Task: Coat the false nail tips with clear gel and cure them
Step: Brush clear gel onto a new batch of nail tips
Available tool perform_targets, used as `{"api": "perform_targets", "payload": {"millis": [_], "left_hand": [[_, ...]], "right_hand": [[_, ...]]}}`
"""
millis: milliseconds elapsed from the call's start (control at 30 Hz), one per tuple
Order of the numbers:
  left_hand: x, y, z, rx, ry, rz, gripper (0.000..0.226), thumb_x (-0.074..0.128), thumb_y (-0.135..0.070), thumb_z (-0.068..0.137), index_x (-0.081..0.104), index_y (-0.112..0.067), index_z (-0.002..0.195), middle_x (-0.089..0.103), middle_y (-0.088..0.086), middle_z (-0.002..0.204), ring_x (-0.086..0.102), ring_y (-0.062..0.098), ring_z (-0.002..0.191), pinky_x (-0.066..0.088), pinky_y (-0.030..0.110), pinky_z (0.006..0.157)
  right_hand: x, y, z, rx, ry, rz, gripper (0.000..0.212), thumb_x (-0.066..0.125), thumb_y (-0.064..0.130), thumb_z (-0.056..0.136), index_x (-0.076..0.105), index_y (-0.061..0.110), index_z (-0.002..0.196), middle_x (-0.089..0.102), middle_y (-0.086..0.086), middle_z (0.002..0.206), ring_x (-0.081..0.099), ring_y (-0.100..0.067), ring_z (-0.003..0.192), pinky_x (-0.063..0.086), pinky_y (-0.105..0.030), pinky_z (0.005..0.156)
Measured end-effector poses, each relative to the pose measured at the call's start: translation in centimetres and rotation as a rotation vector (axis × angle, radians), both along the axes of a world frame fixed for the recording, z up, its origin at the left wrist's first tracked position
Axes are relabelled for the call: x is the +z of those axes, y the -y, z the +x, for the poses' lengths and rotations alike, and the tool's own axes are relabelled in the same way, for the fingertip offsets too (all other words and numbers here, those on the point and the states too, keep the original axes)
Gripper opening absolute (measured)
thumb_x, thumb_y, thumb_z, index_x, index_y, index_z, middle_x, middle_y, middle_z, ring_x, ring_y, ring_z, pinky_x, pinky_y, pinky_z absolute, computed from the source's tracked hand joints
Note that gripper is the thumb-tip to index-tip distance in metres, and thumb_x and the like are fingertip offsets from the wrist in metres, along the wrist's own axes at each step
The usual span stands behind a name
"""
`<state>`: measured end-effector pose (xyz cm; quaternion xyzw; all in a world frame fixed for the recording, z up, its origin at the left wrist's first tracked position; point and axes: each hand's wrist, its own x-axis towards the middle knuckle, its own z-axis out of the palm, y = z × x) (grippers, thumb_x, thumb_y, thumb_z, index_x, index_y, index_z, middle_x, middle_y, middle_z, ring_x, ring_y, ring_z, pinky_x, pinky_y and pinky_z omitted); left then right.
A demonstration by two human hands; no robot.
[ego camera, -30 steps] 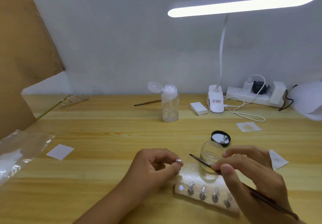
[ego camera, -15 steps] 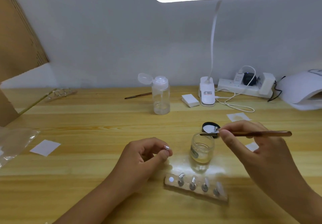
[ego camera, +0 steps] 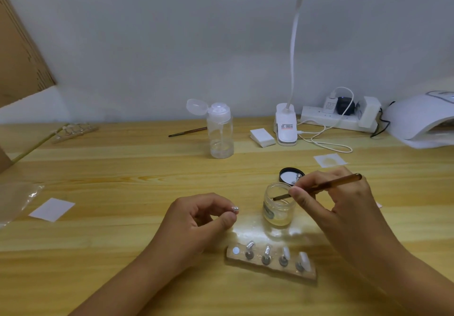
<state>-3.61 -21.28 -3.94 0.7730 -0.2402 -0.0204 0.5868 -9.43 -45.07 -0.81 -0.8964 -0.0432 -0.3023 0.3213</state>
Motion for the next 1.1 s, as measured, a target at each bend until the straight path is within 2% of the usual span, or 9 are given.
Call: {"api": "perform_targets", "payload": {"millis": [100, 167, 367, 433, 500, 633, 833, 1000, 1100], "left_hand": [[0.01, 0.0, -0.01, -0.001, 0.003, 0.001, 0.021, 0.071, -0.049, 0.07, 0.076, -0.034, 0.084, 0.075, -0.005, 0.085, 0.061, 0.034, 0.074, 0.048, 0.027, 0.067], [0.04, -0.02, -0.03, -0.005, 0.006, 0.007, 0.021, 0.071, -0.049, 0.071, 0.076, -0.034, 0.085, 0.075, -0.004, 0.085, 0.061, 0.035, 0.075, 0.049, 0.028, 0.067], [0.19, 0.02, -0.2, -0.004, -0.011, 0.004, 0.018, 0.073, -0.044, 0.072, 0.076, -0.031, 0.084, 0.075, -0.003, 0.085, 0.06, 0.037, 0.073, 0.048, 0.027, 0.065], [0.19, 0.04, -0.25, -0.006, -0.02, 0.001, 0.018, 0.072, -0.044, 0.073, 0.076, -0.03, 0.084, 0.075, -0.002, 0.085, 0.063, 0.037, 0.076, 0.051, 0.035, 0.067], [0.24, 0.04, -0.32, -0.01, -0.023, -0.008, 0.021, 0.07, -0.046, 0.073, 0.076, -0.029, 0.084, 0.076, -0.001, 0.086, 0.068, 0.03, 0.081, 0.054, 0.043, 0.075], [0.31, 0.1, -0.31, -0.021, -0.017, 0.0, 0.019, 0.068, -0.044, 0.075, 0.076, -0.03, 0.085, 0.077, -0.003, 0.086, 0.072, 0.017, 0.086, 0.055, 0.039, 0.083], [0.24, 0.1, -0.29, -0.019, -0.017, 0.009, 0.019, 0.067, -0.043, 0.076, 0.076, -0.029, 0.085, 0.077, -0.004, 0.087, 0.072, 0.015, 0.087, 0.055, 0.038, 0.083], [0.27, 0.11, -0.32, -0.014, -0.011, 0.015, 0.02, 0.067, -0.045, 0.076, 0.076, -0.03, 0.084, 0.077, -0.003, 0.087, 0.072, 0.018, 0.087, 0.054, 0.043, 0.083], [0.27, 0.12, -0.33, -0.014, -0.01, 0.016, 0.019, 0.067, -0.045, 0.076, 0.076, -0.03, 0.084, 0.077, -0.003, 0.087, 0.072, 0.018, 0.086, 0.054, 0.043, 0.083]], "right_hand": [[-0.19, -0.03, 0.16, -0.022, -0.026, -0.048, 0.032, 0.051, 0.054, 0.082, 0.07, 0.029, 0.08, 0.063, 0.016, 0.071, 0.059, -0.019, 0.087, 0.03, -0.032, 0.082], [-0.22, -0.03, 0.22, -0.026, -0.041, -0.07, 0.029, 0.051, 0.053, 0.082, 0.069, 0.03, 0.081, 0.062, 0.015, 0.069, 0.058, -0.019, 0.086, 0.026, -0.03, 0.079], [-0.26, 0.09, 0.17, -0.016, -0.065, -0.081, 0.026, 0.047, 0.056, 0.082, 0.064, 0.036, 0.082, 0.061, 0.014, 0.07, 0.057, -0.02, 0.087, 0.024, -0.028, 0.078], [-0.38, 0.18, 0.21, -0.014, -0.07, -0.085, 0.03, 0.045, 0.059, 0.082, 0.065, 0.036, 0.083, 0.061, 0.013, 0.071, 0.057, -0.021, 0.087, 0.024, -0.028, 0.078], [-0.48, 0.27, 0.2, -0.014, -0.071, -0.089, 0.032, 0.044, 0.06, 0.081, 0.065, 0.036, 0.083, 0.061, 0.014, 0.071, 0.056, -0.021, 0.086, 0.024, -0.028, 0.078], [-0.64, 0.33, 0.23, -0.019, -0.079, -0.099, 0.028, 0.045, 0.059, 0.081, 0.062, 0.038, 0.084, 0.06, 0.014, 0.071, 0.055, -0.02, 0.087, 0.025, -0.027, 0.08], [-0.83, 0.4, 0.36, -0.017, -0.086, -0.132, 0.028, 0.044, 0.059, 0.081, 0.062, 0.038, 0.085, 0.06, 0.014, 0.073, 0.053, -0.02, 0.087, 0.023, -0.026, 0.078], [-0.92, 0.49, 0.31, -0.038, -0.124, -0.125, 0.007, 0.058, 0.05, 0.084, 0.058, 0.043, 0.085, 0.059, 0.015, 0.075, 0.052, -0.021, 0.089, 0.023, -0.025, 0.079], [-0.86, 0.44, 0.24, -0.04, -0.147, -0.125, 0.005, 0.061, 0.047, 0.084, 0.057, 0.043, 0.085, 0.059, 0.014, 0.077, 0.052, -0.021, 0.09, 0.023, -0.025, 0.078]]}}
